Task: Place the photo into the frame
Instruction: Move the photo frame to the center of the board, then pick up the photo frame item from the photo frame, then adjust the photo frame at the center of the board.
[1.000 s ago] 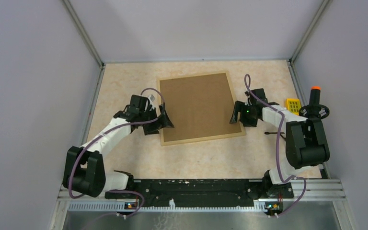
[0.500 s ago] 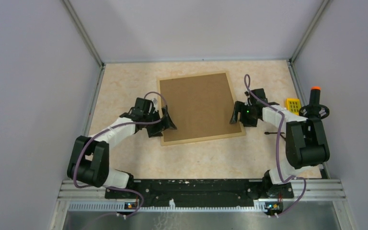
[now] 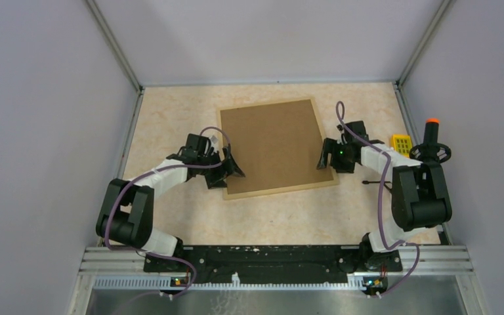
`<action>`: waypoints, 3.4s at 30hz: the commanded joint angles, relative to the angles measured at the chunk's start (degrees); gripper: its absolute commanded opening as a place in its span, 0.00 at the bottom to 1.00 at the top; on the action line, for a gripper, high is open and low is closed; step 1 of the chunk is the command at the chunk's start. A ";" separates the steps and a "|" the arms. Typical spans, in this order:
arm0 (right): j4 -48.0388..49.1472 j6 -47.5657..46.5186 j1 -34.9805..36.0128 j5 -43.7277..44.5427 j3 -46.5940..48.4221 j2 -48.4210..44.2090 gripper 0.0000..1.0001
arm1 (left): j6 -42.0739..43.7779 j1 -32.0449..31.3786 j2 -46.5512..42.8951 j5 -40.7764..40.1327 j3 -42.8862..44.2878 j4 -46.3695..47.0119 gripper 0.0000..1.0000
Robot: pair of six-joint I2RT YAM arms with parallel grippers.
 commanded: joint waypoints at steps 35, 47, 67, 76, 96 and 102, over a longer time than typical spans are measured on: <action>-14.59 -3.61 5.21 22.71 14.50 -4.35 0.78 | -13.71 0.32 -3.22 17.39 2.90 20.98 0.77; 21.96 -36.33 30.73 9.00 -6.72 -27.82 0.85 | -13.49 0.38 -2.94 17.26 3.13 20.85 0.77; 71.65 -85.18 57.70 36.51 -21.46 -2.87 0.82 | -13.60 0.43 -3.57 16.88 2.92 20.27 0.76; 80.26 -88.32 57.89 42.93 -17.65 8.14 0.59 | -13.76 0.41 -4.07 16.66 2.84 20.06 0.76; 105.05 -88.62 59.75 50.23 -16.60 26.06 0.00 | -13.75 0.48 -5.30 15.92 2.14 18.96 0.77; 104.27 -80.52 59.46 48.61 -18.52 21.66 0.00 | -6.80 1.56 -7.73 11.43 5.19 8.55 0.93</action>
